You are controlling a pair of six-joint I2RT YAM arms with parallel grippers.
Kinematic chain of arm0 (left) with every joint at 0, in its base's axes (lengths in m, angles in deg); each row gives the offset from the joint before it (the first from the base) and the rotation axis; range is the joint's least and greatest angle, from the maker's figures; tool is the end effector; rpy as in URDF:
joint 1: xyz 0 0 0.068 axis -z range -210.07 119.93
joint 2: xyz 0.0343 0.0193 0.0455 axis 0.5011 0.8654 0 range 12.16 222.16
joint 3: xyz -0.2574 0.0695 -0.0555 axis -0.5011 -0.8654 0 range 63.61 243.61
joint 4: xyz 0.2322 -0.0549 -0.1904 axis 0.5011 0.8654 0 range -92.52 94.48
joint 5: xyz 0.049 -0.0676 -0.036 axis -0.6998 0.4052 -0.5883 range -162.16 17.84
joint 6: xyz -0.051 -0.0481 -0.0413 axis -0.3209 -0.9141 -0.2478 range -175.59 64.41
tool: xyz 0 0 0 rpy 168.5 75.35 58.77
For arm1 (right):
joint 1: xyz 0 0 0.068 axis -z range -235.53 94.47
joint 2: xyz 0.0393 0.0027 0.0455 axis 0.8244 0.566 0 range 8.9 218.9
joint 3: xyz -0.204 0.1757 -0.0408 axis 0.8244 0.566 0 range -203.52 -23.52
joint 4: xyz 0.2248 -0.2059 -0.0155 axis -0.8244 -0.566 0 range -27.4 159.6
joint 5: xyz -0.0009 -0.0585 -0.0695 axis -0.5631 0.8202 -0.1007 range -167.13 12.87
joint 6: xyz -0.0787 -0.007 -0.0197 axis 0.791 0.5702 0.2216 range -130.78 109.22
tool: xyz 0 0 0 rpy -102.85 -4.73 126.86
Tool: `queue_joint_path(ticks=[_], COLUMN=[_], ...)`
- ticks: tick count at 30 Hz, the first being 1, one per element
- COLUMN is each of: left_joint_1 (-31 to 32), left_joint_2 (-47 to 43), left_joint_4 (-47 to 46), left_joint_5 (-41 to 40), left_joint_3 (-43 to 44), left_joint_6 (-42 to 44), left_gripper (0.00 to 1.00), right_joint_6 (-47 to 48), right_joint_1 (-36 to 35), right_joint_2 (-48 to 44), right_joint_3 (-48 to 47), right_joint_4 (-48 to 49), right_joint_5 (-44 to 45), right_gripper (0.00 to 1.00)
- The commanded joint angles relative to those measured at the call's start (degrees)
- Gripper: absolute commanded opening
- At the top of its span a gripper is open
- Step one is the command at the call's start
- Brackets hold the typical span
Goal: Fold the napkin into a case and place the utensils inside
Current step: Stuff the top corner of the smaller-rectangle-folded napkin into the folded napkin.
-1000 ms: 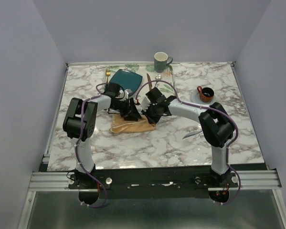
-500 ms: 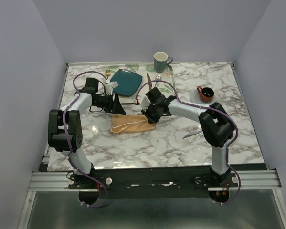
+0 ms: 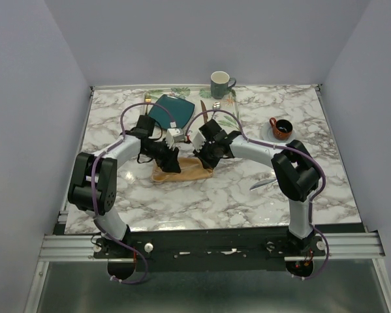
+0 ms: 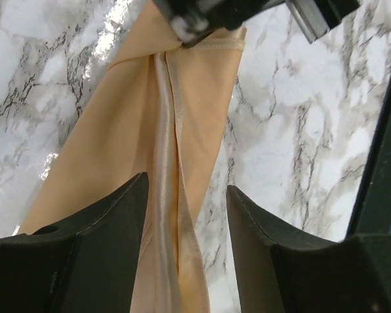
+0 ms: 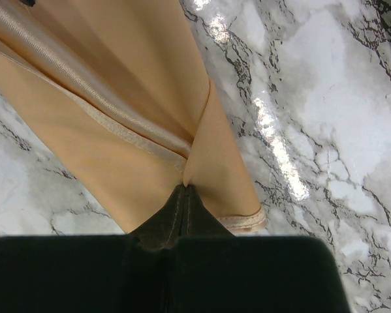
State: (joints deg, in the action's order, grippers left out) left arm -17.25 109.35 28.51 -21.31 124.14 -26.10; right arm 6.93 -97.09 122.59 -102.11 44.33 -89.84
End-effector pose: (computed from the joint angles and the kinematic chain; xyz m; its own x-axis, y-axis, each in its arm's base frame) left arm 0.3462 -0.1350 0.1395 -0.5748 0.4496 -0.6837 0.8160 0.3778 -0.4375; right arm 0.3407 0.3230 0.1122 -0.3980 -0.7495 -0.5290 -0.8919 0.4512 0.0319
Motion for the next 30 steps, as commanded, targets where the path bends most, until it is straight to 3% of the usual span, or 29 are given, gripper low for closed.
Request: queue_joint_path(ticks=[1,20,26,30], left_joint_1=[2.1,3.8,3.8,3.8], left_joint_2=[-2.8,-7.0,-5.0,-3.6], left_joint_4=[-2.5,-7.1,-8.6,-10.2], left_joint_5=[-6.3,-9.6,-11.5,-11.3], left_joint_3=[-2.1,-9.6,-7.9,-6.7], left_joint_6=[7.9,18.7,14.6,10.9], left_gripper=[0.61,0.49,0.30,0.12], right_joint_6=[1.0,1.0,0.7,0.6], right_joint_1=[-0.2,0.3,0.3,0.3], right_joint_2=[1.1,2.0,1.2,0.3], right_joint_3=[0.6,-1.0,-1.1,-1.3], right_joint_4=[-0.1,-0.7,-0.8,-0.8], right_joint_5=[1.2,-0.1,-1.5,-2.2], right_gripper=[0.01,0.01,0.01,0.01])
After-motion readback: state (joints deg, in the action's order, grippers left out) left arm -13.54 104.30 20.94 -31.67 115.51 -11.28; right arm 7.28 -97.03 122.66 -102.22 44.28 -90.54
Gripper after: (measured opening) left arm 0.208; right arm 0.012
